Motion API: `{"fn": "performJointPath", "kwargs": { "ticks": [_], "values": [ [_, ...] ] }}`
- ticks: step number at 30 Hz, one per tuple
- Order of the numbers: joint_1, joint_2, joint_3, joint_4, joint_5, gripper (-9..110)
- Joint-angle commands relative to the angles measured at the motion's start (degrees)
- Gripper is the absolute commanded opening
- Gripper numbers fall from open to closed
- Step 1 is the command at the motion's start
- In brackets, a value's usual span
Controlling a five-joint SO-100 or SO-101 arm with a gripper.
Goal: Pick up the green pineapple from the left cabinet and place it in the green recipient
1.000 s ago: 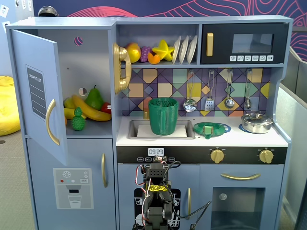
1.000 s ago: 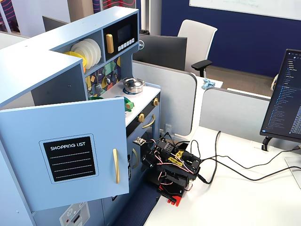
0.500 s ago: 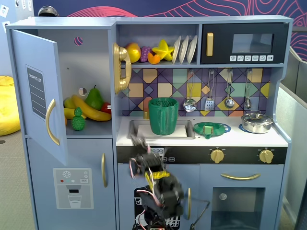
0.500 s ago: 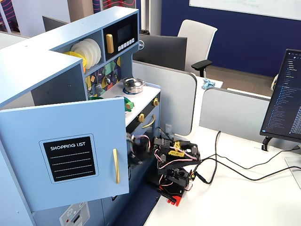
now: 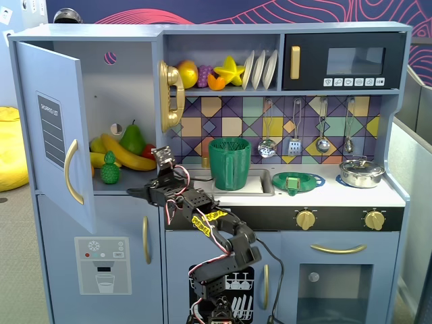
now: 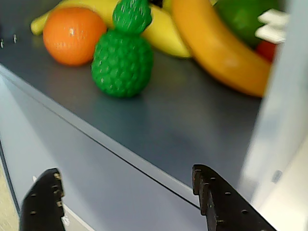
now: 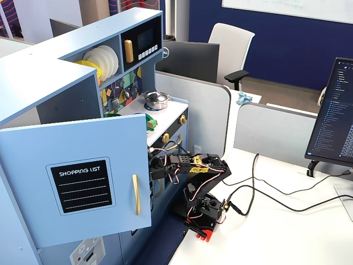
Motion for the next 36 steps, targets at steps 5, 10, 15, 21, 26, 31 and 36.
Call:
{"fn": "performJointPath", "kwargs": {
  "ticks": [5, 10, 15, 21, 26, 31, 36],
  "values": [
    [-1.49, -10.2, -4.39, -16.26, -1.05, 29],
    [-1.67, -17.14, -6.94, -23.29, 1.67, 31],
    [-0.26, -23.55, -10.28, -29.97, 3.87, 32],
    [0.09, -30.32, -16.44, -32.7, 4.83, 32],
    [-0.79, -37.71, -23.12, -35.07, 4.66, 31],
    [-1.23, -42.89, -28.12, -35.33, 4.83, 30],
    [-1.67, -45.0, -29.36, -34.1, 5.45, 30]
  ]
}}
